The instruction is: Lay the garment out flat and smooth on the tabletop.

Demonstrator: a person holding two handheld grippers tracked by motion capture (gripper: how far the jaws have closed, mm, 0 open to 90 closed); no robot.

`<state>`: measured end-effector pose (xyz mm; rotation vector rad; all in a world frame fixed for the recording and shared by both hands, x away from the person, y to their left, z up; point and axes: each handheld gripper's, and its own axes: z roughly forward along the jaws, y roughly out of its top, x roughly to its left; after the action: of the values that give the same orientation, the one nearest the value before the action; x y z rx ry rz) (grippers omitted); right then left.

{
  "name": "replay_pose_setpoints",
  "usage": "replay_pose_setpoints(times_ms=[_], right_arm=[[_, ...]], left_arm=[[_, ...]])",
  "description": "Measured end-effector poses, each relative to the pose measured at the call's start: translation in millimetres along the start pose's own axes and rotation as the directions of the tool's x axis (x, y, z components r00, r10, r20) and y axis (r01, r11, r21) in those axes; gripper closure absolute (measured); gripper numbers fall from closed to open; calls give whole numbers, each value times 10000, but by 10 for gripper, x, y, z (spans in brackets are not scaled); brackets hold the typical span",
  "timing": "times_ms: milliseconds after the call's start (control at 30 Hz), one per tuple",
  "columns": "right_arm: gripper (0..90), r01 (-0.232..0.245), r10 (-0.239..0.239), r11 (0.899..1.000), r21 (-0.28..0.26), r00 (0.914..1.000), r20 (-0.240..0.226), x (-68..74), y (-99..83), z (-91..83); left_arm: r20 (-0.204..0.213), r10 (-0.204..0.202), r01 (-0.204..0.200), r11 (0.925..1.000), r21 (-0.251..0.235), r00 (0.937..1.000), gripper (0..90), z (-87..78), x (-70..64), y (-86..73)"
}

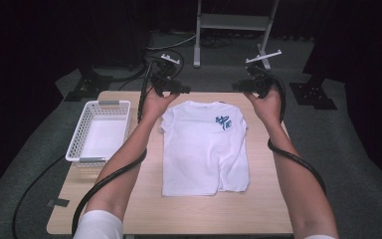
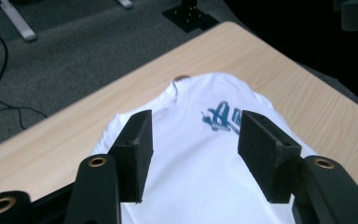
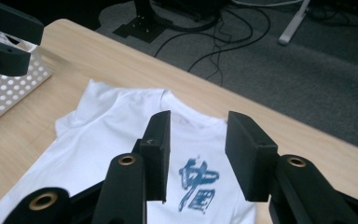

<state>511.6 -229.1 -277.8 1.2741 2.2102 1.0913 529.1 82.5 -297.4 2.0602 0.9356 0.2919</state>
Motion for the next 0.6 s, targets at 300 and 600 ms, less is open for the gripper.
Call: replay_pose_setpoints(times_ms=[300, 600], right_arm=[[570, -507, 521, 9978, 422, 9981, -323, 29, -457, 26], [556, -742, 802, 9928, 936, 9949, -613, 125, -939, 53]], left_arm=[[256, -340, 335, 9992, 203, 9991, 416, -39, -93, -423], [509, -654, 635, 9972, 389, 9966, 401, -105, -234, -892]])
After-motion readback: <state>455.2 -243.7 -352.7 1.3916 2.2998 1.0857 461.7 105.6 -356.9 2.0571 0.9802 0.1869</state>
